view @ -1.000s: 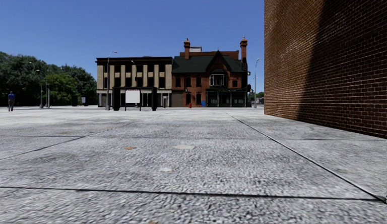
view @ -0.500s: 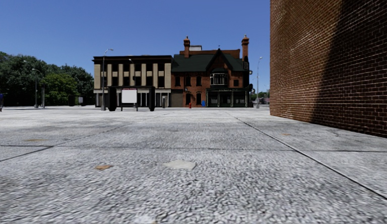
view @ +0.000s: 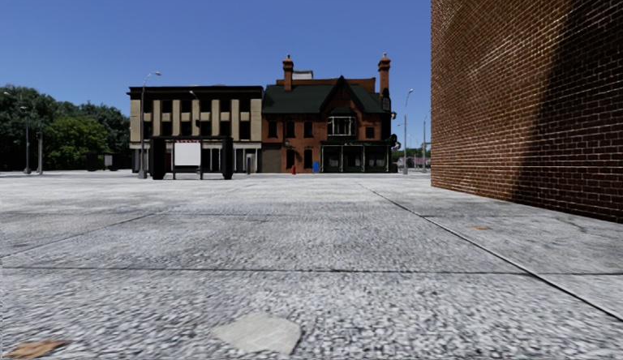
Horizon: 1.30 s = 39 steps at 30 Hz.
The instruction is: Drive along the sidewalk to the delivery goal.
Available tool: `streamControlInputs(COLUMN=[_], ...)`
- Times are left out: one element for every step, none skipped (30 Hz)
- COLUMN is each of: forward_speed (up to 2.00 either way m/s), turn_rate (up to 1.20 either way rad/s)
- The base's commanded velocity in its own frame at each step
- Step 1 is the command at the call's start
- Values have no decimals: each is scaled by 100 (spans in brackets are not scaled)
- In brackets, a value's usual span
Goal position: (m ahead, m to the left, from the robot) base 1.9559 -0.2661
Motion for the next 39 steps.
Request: streamControlInputs(forward_speed=[200, 200, 200, 200, 200, 200, 200, 200, 200, 200, 200, 200, 200, 200, 200, 200, 200, 200, 200, 200, 200, 200, 200, 198, 193, 193, 192, 191, 191, 188, 179, 149, 149, 120, 0, 0, 0, 0, 0], turn_rate=[0, 0, 0, 0, 0, 0, 0, 0, 0, 0, 0, 0, 0, 0, 0, 0, 0, 0, 0, 0, 0, 82, 82, 120, 118, 118, 0, 0, 0, 0, 0, 0, 0, 0, 0, 0, 0, 0, 0])
